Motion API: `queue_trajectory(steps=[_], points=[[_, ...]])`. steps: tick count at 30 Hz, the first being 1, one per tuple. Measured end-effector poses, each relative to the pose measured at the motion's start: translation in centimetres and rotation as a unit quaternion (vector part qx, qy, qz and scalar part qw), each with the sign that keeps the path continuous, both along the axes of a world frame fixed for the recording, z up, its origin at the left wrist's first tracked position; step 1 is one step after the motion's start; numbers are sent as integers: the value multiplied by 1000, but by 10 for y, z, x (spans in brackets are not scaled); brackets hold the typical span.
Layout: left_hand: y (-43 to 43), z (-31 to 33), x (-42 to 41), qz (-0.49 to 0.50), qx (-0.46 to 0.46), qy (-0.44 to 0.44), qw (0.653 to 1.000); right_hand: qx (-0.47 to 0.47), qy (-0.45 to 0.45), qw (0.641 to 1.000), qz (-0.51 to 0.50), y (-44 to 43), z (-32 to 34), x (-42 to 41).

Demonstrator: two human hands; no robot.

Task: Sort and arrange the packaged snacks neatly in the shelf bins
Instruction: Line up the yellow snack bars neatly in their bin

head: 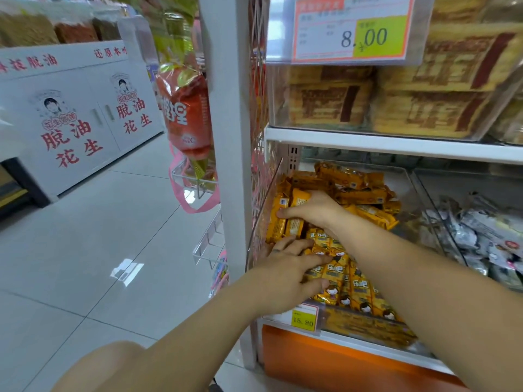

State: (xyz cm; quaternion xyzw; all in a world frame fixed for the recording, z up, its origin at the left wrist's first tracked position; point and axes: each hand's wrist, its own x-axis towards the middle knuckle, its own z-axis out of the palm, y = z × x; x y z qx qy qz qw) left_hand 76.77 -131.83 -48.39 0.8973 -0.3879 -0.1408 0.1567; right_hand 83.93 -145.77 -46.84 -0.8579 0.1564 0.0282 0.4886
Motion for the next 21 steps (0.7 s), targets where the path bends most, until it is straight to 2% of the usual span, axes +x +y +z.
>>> queue_trajectory(steps=[3,8,10,13,17,21], points=[[1,0,0,-3,-2,1,1000,-15,-27,1000,-6,1,14,-10],[-2,9,1,3,5,19,1000,-54,-54,994,-77,-32,62,-50],[-10,14,2,3,-5,19,1000,-85,-28,993,-82,-52,77,-72],[-28,20,2,-32,5,-10,999,-173,21,984,-36,-67,88,-102],[-34,24,6,-39,61,-45,996,-164,-13,986,21,-73,74,-119],[-19,26,12,-23,74,-67,995,-207,0,977,48,-66,64,-123]])
